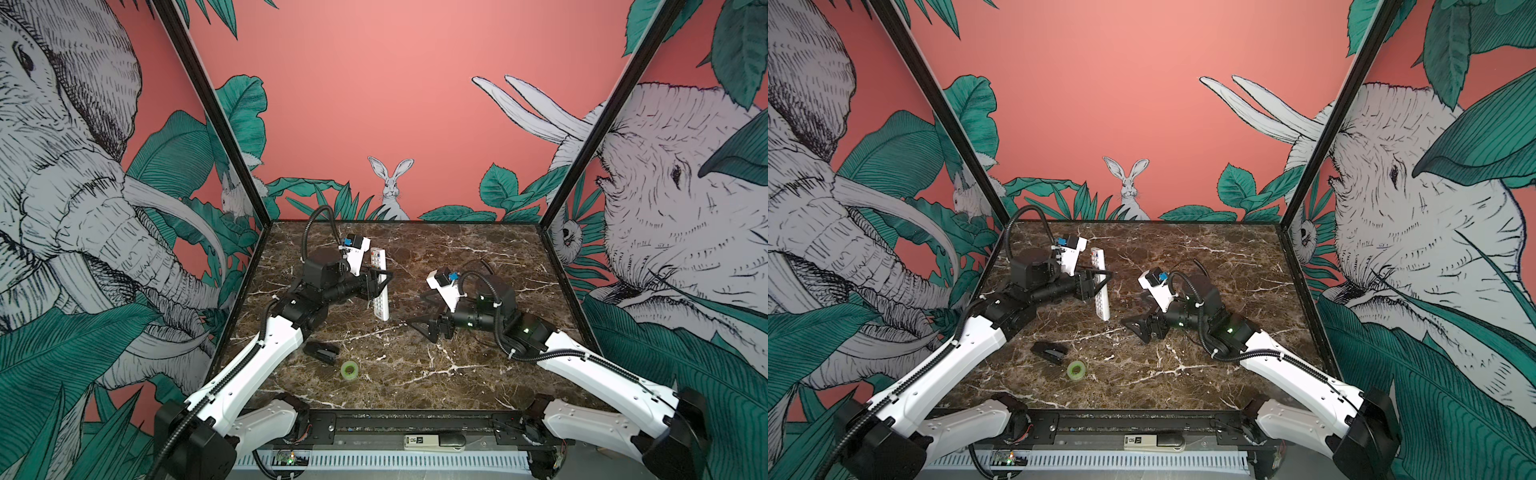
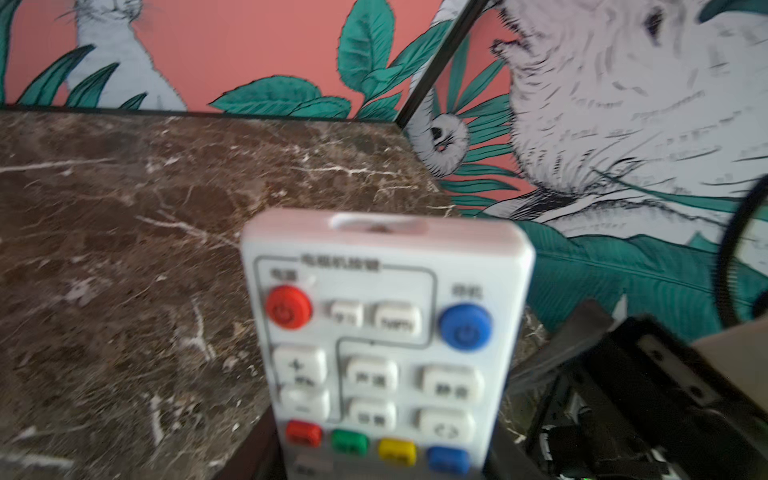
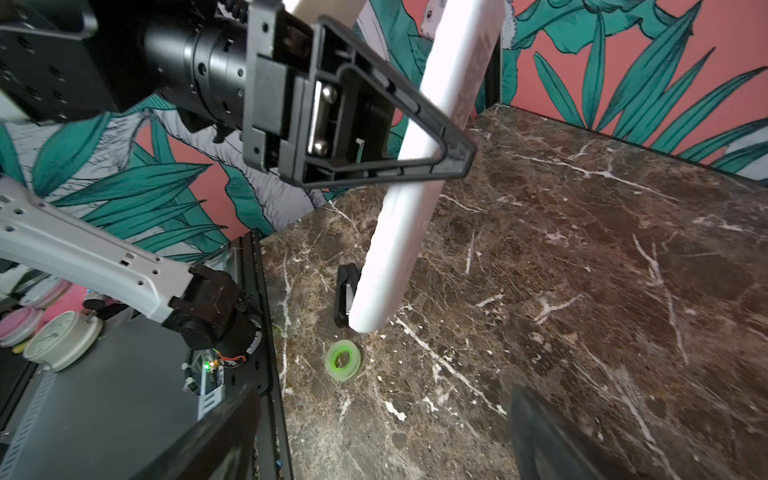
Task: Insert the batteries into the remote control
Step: 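Lower the remote onto the table with the left gripper while the right gripper withdraws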
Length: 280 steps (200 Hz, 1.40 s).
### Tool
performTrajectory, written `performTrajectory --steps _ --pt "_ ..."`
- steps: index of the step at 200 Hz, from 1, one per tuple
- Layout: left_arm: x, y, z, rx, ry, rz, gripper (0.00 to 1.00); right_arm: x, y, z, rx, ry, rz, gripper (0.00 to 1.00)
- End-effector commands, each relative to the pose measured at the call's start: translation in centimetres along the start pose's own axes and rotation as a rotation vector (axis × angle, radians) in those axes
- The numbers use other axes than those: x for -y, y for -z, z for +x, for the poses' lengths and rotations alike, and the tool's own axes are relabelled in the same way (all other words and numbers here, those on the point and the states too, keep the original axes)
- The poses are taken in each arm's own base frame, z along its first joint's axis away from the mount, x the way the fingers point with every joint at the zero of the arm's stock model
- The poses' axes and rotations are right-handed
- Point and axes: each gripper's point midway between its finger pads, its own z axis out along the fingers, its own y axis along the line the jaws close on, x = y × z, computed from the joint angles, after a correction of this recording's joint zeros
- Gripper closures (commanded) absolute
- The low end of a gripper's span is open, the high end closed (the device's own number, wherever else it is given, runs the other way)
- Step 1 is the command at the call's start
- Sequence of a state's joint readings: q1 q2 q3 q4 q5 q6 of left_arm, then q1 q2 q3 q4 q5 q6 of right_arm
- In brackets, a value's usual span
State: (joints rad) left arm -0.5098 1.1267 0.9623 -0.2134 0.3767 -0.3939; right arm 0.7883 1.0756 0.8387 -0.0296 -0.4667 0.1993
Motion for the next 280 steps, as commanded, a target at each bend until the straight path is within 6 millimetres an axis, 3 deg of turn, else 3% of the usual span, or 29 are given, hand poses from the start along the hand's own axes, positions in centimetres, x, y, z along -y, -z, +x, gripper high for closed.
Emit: performTrajectory --steps 1,45,144,280 --pt "-2.9 -0.2 2.3 -0.099 0.003 -0.151 1.0 1.8 0.0 0.3 -0.018 0.013 0.095 0.05" --pt "-5.5 -1.9 4.6 -0.171 0.047 -0.233 1.0 4.3 -0.2 1.9 -0.097 -0.001 0.222 0.04" --pt "-10.7 -4.5 9.7 -0.274 0.152 -0.416 1.0 5.8 -1.3 3.6 -0.159 -0.024 0.269 0.01" --pt "-13.0 -6.2 13.3 -0.363 0.172 -0.498 0.97 6.3 -2.1 4.7 -0.179 -0.037 0.272 0.01"
